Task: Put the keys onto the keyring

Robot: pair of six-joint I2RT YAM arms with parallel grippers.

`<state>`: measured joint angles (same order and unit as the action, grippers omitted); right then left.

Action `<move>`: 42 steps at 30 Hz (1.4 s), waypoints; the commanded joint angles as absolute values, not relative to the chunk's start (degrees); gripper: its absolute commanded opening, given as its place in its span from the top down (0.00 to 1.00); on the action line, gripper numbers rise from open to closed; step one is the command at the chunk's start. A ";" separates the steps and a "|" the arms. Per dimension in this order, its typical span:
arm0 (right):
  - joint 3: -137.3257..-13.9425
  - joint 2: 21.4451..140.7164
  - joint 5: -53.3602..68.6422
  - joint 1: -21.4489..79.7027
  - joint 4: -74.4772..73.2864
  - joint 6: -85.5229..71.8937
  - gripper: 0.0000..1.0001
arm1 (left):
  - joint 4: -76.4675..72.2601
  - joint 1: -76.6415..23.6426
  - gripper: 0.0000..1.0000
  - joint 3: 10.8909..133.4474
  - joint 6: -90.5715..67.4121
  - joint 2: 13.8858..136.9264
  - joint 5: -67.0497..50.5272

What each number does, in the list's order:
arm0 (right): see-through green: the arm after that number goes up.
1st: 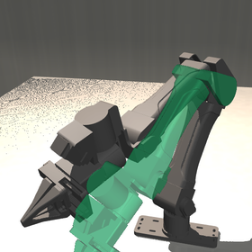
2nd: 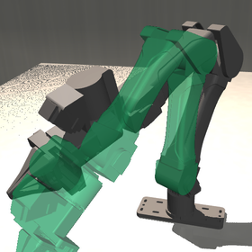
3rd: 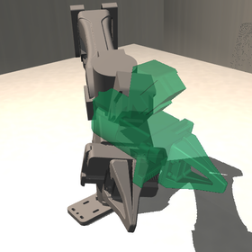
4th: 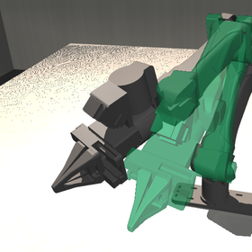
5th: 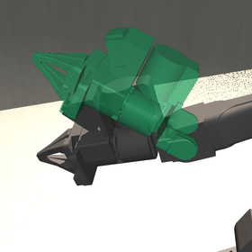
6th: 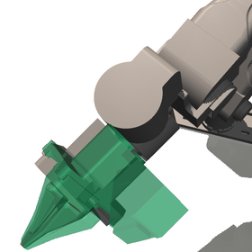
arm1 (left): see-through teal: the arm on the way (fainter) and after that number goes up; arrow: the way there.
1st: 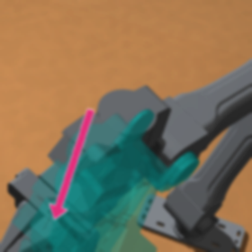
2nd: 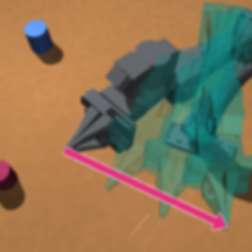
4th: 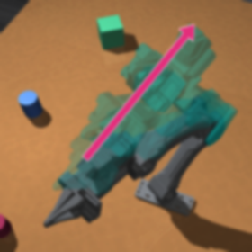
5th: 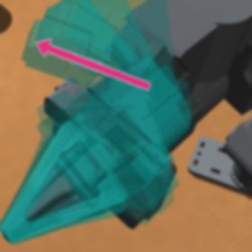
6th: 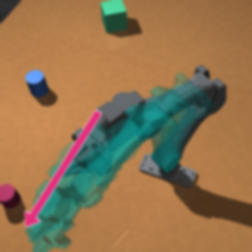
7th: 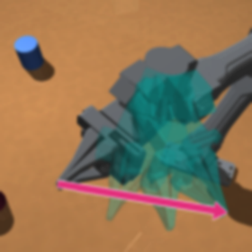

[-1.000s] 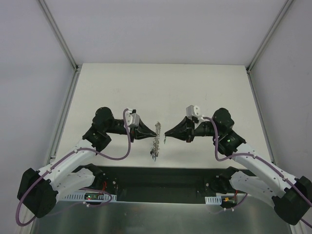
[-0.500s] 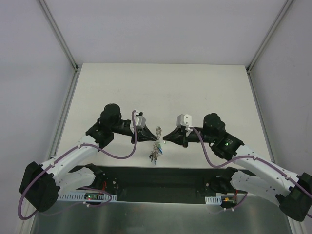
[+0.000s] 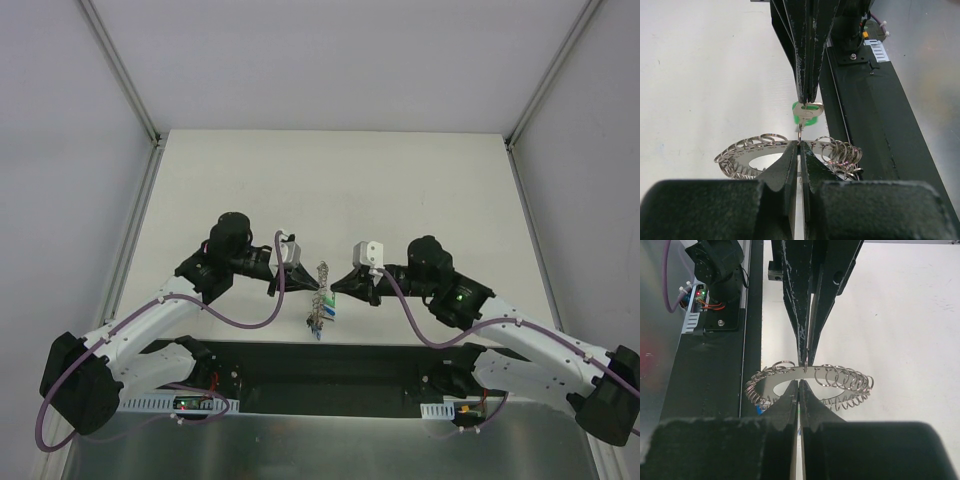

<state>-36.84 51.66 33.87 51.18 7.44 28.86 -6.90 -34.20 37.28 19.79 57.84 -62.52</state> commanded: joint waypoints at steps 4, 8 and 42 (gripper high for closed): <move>-40.25 53.35 32.96 52.47 10.81 29.71 0.99 | -8.79 -34.89 1.00 40.69 20.48 57.74 -64.42; -39.81 52.74 31.47 52.47 11.51 29.44 0.99 | -10.02 -35.68 1.00 40.43 19.52 58.71 -65.12; -37.18 46.93 30.84 50.10 11.34 27.07 0.99 | -22.50 -34.98 1.00 36.48 11.08 58.89 -65.04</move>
<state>-37.17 48.29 29.36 50.76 10.15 27.64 -18.00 -35.24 36.60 11.31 59.75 -62.98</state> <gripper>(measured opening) 0.015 0.008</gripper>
